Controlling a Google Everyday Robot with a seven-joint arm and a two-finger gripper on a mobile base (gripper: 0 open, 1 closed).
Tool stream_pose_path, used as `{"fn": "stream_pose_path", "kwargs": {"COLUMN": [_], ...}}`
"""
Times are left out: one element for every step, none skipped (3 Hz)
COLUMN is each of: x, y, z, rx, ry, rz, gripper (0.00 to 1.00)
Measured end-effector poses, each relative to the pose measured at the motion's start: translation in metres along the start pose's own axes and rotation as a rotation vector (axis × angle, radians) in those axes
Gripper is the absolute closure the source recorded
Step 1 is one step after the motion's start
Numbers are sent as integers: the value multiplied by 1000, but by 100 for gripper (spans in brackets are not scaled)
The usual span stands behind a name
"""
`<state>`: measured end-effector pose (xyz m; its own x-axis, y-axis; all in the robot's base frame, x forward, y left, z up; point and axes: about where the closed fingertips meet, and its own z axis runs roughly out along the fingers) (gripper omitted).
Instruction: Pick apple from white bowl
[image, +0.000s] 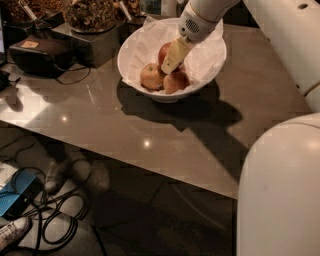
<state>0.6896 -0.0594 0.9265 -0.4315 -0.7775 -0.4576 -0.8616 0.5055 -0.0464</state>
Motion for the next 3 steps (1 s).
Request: {"fn": "stream_pose_path", "kwargs": {"x": [0,0,-4], "y": [0,0,4], "z": [0,0,-6], "rx": [0,0,7], "ry": [0,0,-16], "rz": [0,0,-16], "gripper": [58,82,100]}}
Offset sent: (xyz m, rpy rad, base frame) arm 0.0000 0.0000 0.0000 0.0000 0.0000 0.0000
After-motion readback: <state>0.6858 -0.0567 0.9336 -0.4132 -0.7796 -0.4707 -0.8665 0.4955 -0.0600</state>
